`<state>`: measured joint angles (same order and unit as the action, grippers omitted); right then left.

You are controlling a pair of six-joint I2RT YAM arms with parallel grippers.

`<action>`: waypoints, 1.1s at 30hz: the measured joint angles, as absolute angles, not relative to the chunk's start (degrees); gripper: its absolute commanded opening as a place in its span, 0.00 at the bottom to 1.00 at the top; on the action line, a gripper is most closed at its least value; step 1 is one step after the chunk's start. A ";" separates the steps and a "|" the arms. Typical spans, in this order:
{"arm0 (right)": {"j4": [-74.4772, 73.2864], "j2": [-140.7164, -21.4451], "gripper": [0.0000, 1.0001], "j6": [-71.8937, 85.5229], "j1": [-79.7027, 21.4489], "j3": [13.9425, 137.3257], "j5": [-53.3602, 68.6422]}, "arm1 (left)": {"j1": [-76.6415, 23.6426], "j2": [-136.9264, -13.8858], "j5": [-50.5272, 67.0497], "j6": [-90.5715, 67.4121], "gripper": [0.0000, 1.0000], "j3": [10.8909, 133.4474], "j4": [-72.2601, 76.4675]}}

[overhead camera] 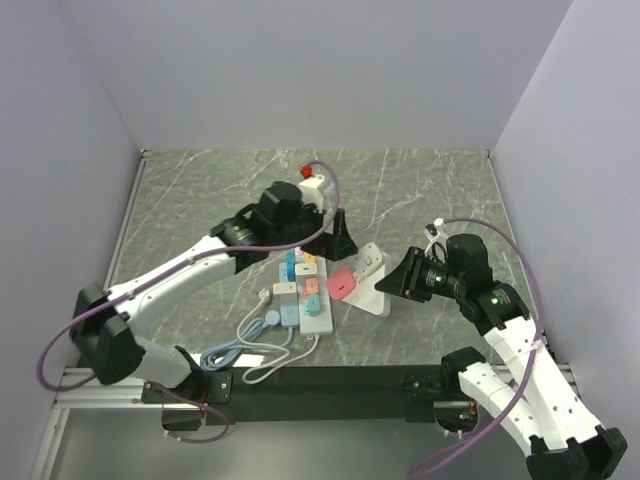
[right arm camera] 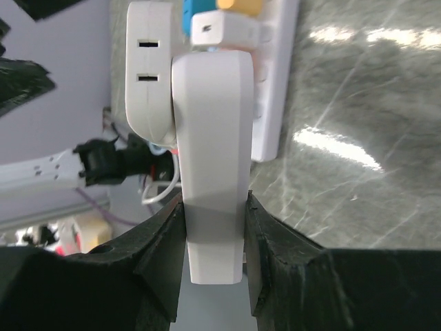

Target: Pull the plug off the socket

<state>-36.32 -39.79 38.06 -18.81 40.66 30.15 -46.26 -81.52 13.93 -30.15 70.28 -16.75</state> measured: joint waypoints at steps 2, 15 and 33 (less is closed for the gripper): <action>-37.41 -41.54 0.00 36.73 -17.98 42.26 33.52 | -44.18 -78.41 18.04 -27.59 0.99 68.29 -16.03; -42.85 -48.40 0.00 25.98 -13.67 47.51 46.70 | -41.71 -79.92 45.45 -16.99 1.00 63.07 -16.73; -42.78 -54.06 0.00 24.62 -12.43 50.85 45.15 | -41.65 -86.80 46.22 -12.60 0.42 65.28 -19.94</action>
